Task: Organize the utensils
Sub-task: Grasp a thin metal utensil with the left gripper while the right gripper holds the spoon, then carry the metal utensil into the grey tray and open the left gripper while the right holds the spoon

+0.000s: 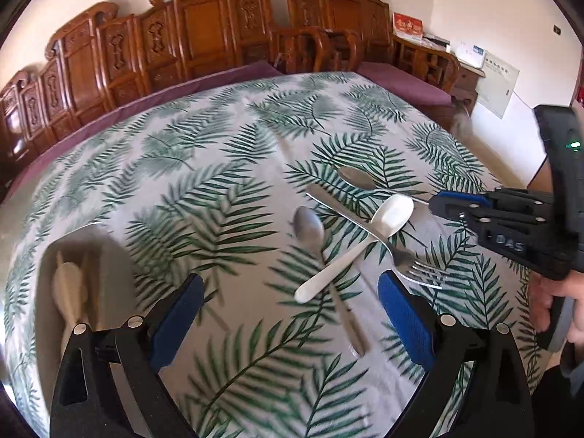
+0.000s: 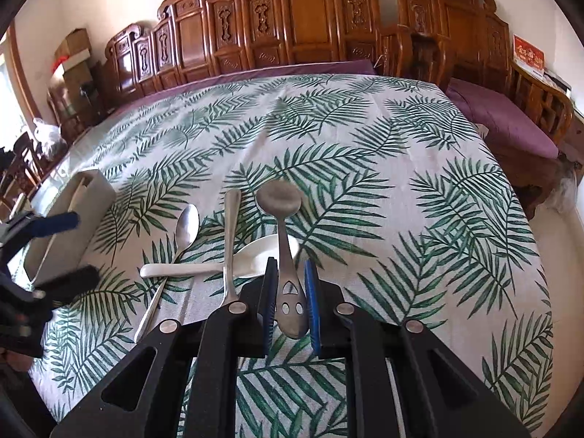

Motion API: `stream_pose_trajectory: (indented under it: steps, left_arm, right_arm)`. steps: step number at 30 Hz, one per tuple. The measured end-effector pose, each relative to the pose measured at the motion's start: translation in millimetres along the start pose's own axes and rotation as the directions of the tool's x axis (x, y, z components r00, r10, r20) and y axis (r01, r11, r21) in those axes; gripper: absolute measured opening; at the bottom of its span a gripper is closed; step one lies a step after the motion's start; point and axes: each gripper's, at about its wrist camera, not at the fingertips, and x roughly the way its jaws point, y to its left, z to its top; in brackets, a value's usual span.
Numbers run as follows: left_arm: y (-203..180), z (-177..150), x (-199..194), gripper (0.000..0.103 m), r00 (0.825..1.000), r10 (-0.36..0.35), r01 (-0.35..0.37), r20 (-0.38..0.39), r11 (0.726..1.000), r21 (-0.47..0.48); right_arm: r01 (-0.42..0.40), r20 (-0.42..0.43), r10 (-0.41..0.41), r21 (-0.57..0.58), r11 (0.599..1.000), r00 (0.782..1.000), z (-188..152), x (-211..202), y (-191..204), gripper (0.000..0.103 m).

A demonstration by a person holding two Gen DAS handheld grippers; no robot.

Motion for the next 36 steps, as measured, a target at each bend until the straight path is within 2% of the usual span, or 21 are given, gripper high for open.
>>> stream_pose_trajectory:
  steps: [4,8,11,16,19,21,23,27,31,36]
  left_arm:
    - [-5,9,22,0.083,0.999,-0.001,0.001,-0.036,1.000,0.003]
    - [-2,19,43,0.074,0.998,-0.010,0.008,-0.069,0.999,-0.033]
    - [3,25,60,0.062,0.996,-0.013,0.008,-0.092,0.998,-0.062]
    - [11,28,82,0.049,0.991,-0.062,0.047,-0.116,0.991,-0.126]
    - [7,31,85,0.033,0.993,-0.046,0.034,-0.109,0.994,-0.108]
    - [5,33,86,0.010,0.991,-0.064,0.052,-0.113,0.993,-0.110]
    - [4,35,82,0.002,0.993,-0.065,0.054,-0.097,0.993,-0.107]
    - [7,37,66,0.001,0.997,-0.058,0.051,-0.058,0.993,-0.109]
    - [17,43,38,0.001,0.999,-0.044,0.046,0.016,0.991,-0.129]
    - [31,52,6,0.001,0.995,-0.007,0.022,0.099,0.989,-0.145]
  right_arm:
    - [-0.008,-0.003,0.008,0.017,1.000,1.000,0,0,-6,0.017]
    - [-0.005,-0.006,0.005,0.012,1.000,1.000,-2,0,-5,0.017]
    - [-0.006,-0.009,0.006,0.013,1.000,1.000,-3,1,-4,0.017]
    - [-0.014,-0.014,0.014,0.019,1.000,1.000,-3,3,-5,0.017]
    - [-0.014,-0.019,0.015,0.017,1.000,1.000,-4,4,-4,0.017]
    - [-0.015,-0.021,0.016,0.015,1.000,1.000,-5,5,-4,0.017]
    - [-0.017,-0.033,0.018,0.013,1.000,0.999,-6,7,-5,0.017]
    - [-0.004,-0.078,0.002,-0.026,1.000,0.997,-12,14,-2,0.017]
    - [0.002,-0.078,-0.005,-0.041,0.999,0.997,-15,13,-2,0.016]
    - [-0.030,-0.018,0.031,0.025,0.999,0.999,-10,-2,-9,0.016]
